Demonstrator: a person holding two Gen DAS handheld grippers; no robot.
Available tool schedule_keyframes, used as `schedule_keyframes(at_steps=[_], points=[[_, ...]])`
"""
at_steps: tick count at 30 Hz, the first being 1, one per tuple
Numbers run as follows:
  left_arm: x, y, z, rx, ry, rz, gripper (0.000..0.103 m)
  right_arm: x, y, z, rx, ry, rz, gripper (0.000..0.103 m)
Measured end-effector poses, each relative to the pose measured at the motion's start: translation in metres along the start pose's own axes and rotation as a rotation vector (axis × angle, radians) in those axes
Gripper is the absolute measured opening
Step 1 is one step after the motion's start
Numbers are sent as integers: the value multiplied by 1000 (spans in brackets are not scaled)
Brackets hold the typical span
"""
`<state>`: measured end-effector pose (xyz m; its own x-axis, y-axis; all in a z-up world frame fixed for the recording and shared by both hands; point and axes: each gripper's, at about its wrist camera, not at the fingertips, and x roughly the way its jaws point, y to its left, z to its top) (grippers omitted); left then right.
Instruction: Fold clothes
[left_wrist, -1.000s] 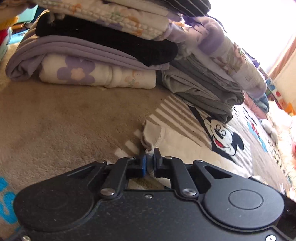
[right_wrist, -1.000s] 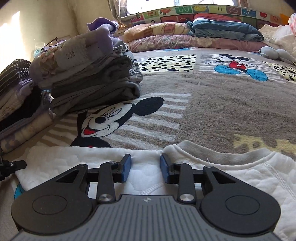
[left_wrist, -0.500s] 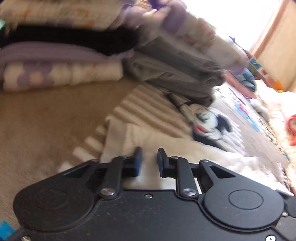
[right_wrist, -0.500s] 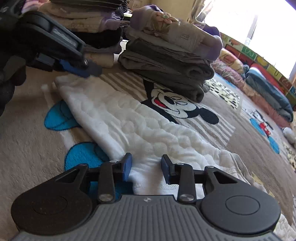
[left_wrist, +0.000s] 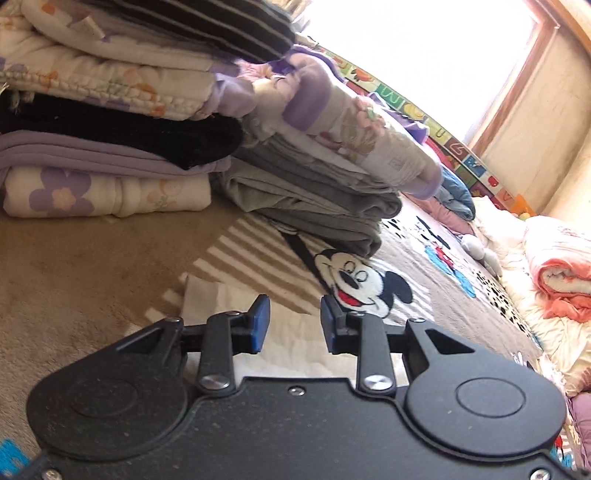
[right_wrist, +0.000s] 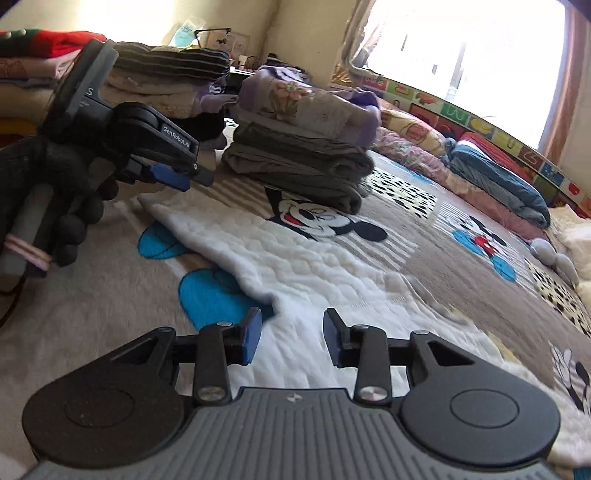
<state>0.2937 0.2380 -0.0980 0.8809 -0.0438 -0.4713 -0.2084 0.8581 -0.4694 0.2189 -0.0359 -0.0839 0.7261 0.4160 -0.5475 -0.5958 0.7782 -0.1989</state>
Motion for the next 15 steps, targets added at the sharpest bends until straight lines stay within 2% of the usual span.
schedule_keyframes(at_steps=[4, 9, 12, 15], points=[[-7, -40, -14, 114, 20, -70, 27, -71, -41, -59, 188, 1, -108, 38], [-13, -95, -46, 304, 71, -164, 27, -138, -91, -131, 479, -7, -296, 40], [-16, -123, -68, 417, 103, -206, 27, -160, -115, -163, 662, -32, -335, 40], [-20, -141, -88, 507, 135, -228, 27, -168, -125, -181, 764, -79, -306, 44]])
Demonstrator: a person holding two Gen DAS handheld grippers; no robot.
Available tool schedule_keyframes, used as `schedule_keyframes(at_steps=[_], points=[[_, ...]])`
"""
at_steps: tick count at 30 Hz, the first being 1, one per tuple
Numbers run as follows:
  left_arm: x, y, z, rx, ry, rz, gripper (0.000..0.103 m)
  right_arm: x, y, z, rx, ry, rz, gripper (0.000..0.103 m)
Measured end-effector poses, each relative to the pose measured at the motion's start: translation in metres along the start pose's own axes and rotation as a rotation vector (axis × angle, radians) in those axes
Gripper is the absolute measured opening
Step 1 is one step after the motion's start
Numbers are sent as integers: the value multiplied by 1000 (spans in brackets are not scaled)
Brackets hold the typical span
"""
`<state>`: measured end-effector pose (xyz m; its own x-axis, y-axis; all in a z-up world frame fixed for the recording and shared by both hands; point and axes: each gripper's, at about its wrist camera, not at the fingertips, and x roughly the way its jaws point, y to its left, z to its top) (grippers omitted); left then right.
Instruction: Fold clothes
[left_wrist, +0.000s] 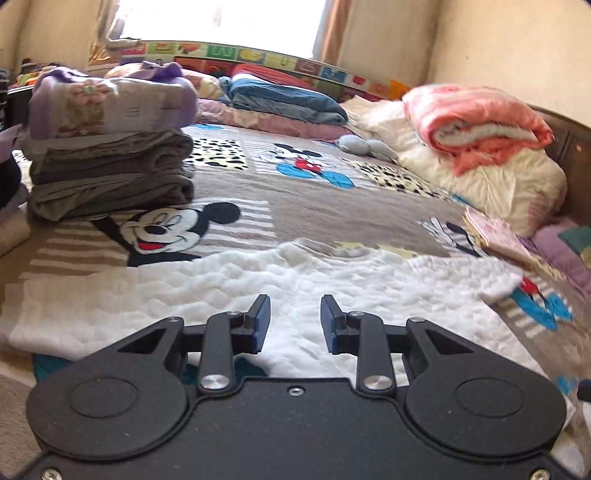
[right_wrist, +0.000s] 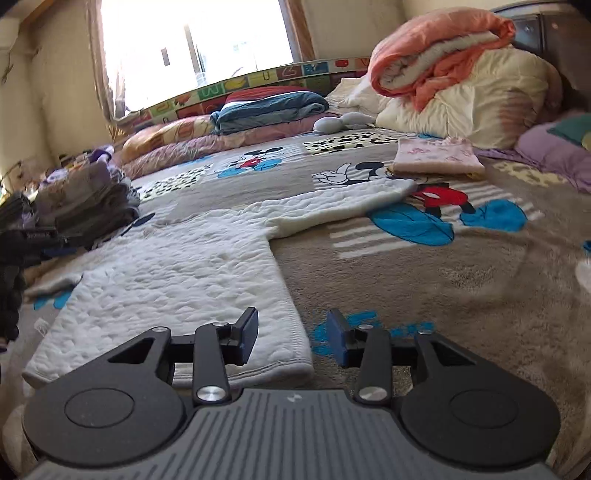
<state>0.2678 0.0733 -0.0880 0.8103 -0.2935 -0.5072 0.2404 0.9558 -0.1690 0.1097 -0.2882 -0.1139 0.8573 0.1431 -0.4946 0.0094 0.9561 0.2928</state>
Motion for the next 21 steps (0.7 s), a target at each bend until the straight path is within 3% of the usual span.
schedule_keyframes(at_steps=[7, 14, 18, 19, 21], points=[[-20, -48, -23, 119, 31, -1, 27, 6, -34, -13, 221, -34, 150, 45], [-45, -103, -67, 202, 65, -47, 27, 21, -48, -10, 239, -35, 211, 46], [-54, -122, -86, 252, 37, 10, 46, 32, -42, -24, 233, 12, 254, 45], [-51, -124, -90, 257, 49, 21, 46, 34, -38, -29, 215, 23, 244, 44], [-43, -126, -97, 253, 71, 40, 46, 38, -43, -35, 313, 19, 301, 28]])
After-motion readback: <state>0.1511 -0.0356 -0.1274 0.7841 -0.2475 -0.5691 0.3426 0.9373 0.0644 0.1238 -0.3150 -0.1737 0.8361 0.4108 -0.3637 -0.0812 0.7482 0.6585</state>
